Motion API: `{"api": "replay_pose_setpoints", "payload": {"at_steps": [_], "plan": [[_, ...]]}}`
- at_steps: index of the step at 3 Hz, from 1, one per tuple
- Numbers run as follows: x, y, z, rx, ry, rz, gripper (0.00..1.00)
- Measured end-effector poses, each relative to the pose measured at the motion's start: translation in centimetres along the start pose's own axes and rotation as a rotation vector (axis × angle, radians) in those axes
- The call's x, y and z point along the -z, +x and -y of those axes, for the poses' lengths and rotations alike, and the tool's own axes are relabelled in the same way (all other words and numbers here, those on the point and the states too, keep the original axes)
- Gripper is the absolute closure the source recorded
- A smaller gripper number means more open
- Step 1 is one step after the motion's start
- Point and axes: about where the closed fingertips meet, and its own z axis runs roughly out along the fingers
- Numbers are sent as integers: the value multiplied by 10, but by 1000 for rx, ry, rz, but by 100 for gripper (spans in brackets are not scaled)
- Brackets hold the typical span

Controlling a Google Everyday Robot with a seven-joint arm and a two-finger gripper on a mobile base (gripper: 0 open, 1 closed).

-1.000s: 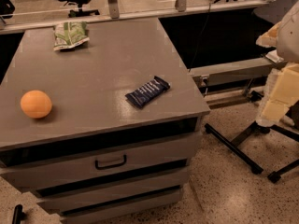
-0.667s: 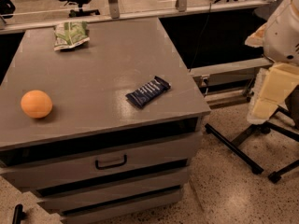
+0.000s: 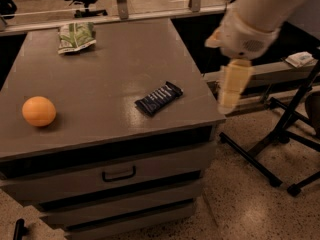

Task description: Move rxbar blueberry near green jalapeno chip bag

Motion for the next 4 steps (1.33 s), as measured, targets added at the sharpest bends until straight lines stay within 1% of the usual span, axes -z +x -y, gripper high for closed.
{"api": "replay_pose_setpoints", "payload": {"at_steps": [1,2,3,4], "plan": [[-44,-31,35,86,-40,74,0],[-90,-57,57,124,-91,142,0],[-121,-77,61,148,-145,193,13],[-144,-94,54,176,-202,223,36]]}}
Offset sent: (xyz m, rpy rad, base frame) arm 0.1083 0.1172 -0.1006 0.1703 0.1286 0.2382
